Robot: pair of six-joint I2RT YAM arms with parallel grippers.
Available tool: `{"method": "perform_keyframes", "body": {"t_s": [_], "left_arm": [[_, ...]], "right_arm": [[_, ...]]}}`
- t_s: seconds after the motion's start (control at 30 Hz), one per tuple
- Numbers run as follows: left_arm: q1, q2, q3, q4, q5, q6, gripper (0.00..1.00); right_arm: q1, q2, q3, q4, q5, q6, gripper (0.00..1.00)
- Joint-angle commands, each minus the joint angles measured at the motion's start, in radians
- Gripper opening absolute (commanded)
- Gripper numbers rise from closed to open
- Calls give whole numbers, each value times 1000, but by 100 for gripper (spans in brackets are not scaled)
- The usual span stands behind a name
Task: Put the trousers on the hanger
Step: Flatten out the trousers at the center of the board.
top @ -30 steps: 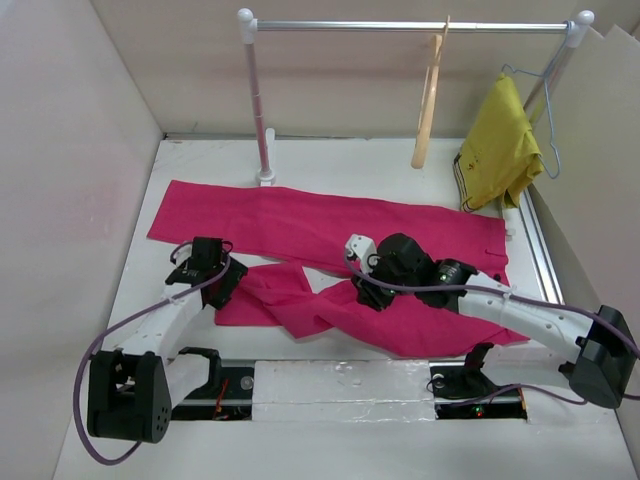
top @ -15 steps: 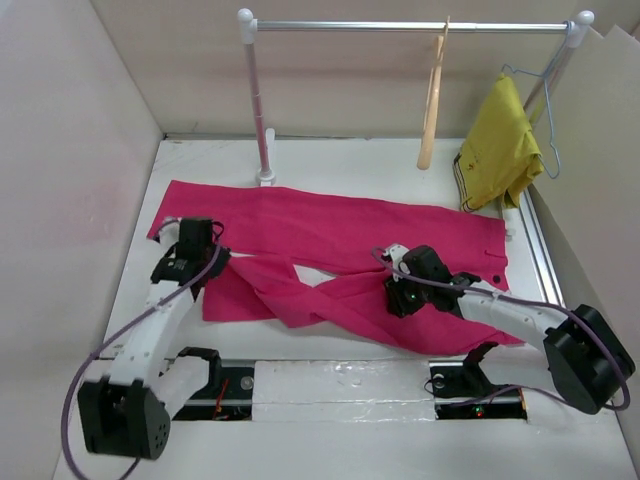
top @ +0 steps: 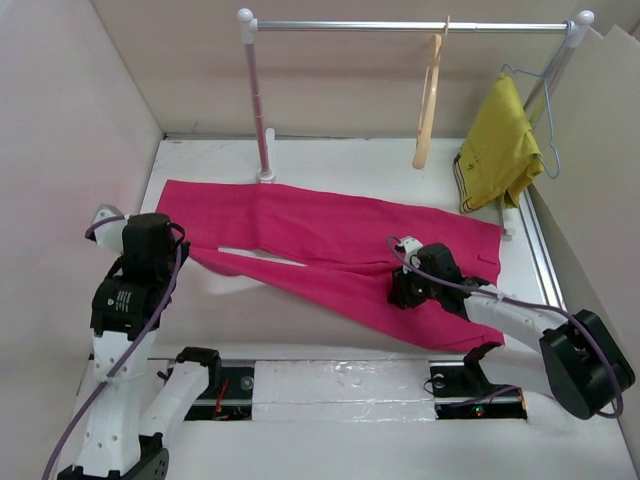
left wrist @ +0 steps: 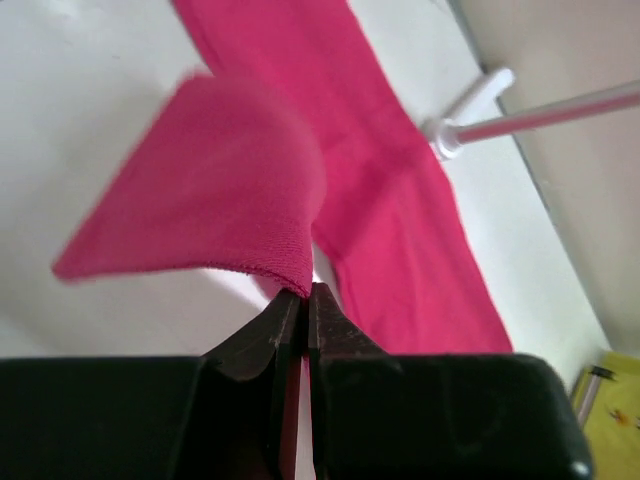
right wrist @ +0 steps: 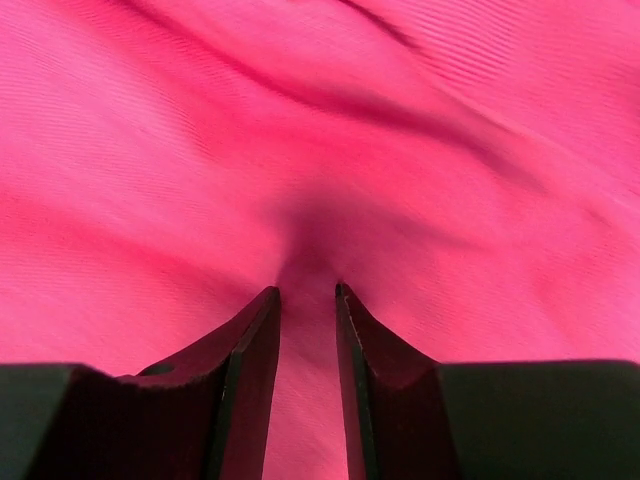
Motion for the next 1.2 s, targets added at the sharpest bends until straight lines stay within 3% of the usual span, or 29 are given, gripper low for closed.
{"method": "perform_keyframes", "body": {"t_s": [0.0, 0.1, 0.2, 0.3, 0.33, 0.43, 0.63, 0.7, 0.87, 0.9, 1.03, 1.17], "left_arm": [[11, -90, 20, -63, -157, 21, 0], [11, -124, -55, -111, -147, -31, 0], [2, -203, -162, -220, -156, -187, 0], [2, -332, -192, -221, -136, -250, 28], [2, -374, -189, -216, -122, -255, 45], [2, -385, -141, -201, -139, -211, 63], [2, -207, -110, 37, -157, 38, 64], [2, -141, -146, 185, -102, 101, 65], [2, 86, -244, 440, 77, 162, 65], [2, 114, -256, 472, 97, 173, 65], [2, 279, -279, 565, 126, 179, 66], [2, 376, -304, 632, 165, 159, 69]], "right_arm": [[-41, -45, 1, -147, 72, -40, 35], [-70, -54, 13, -178, 59, -63, 35], [-101, -79, 21, -203, 31, -80, 34], [-110, -121, 38, -252, 33, -85, 35], [-122, -134, 46, -264, 33, -87, 35], [-157, -169, 96, -314, 31, -105, 36], [-248, -186, 270, -379, 42, -171, 57], [-332, -166, 299, -382, 13, -189, 64], [-603, -131, 322, -345, -78, -212, 68], [-703, -120, 319, -339, -104, -212, 71], [-905, -27, 308, -289, -206, -165, 75], [-1044, 119, 310, -197, -217, -108, 80]]}}
